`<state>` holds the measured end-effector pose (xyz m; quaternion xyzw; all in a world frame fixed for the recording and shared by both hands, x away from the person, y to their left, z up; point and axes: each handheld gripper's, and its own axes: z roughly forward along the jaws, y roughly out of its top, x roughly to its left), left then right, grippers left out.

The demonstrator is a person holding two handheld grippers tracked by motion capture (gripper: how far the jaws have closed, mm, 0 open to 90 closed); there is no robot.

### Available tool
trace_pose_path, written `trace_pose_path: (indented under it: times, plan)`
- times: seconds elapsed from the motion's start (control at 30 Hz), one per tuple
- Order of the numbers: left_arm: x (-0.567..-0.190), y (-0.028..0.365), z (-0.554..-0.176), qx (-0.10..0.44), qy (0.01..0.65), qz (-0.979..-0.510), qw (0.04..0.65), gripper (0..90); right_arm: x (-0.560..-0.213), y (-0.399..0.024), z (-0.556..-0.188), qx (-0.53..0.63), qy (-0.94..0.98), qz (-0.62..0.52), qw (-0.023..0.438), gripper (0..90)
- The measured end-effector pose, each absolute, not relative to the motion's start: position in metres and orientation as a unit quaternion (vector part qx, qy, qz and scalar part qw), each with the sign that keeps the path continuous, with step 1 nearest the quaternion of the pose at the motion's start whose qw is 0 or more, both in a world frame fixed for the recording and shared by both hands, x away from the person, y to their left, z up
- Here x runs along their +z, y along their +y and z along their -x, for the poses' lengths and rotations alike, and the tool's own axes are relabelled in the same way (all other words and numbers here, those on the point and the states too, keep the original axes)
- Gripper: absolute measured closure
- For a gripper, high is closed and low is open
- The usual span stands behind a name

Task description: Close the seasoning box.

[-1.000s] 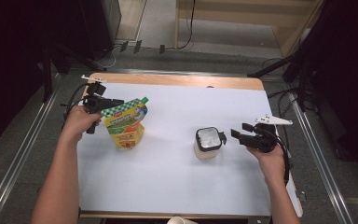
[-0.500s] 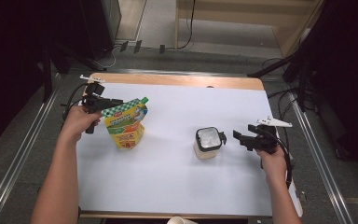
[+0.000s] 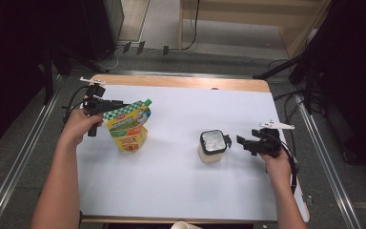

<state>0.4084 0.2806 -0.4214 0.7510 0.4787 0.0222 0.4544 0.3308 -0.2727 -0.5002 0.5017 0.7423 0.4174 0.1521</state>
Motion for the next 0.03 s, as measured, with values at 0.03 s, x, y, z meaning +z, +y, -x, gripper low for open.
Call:
trace_pose_path:
  times: [0.03]
  plan:
    - [-0.4214,0.2806,-0.4084,0.022,0.479,-0.751,0.454,26.9,-0.5005,-0.2725,-0.3310,0.417,0.743,-0.501,0.152,24.4]
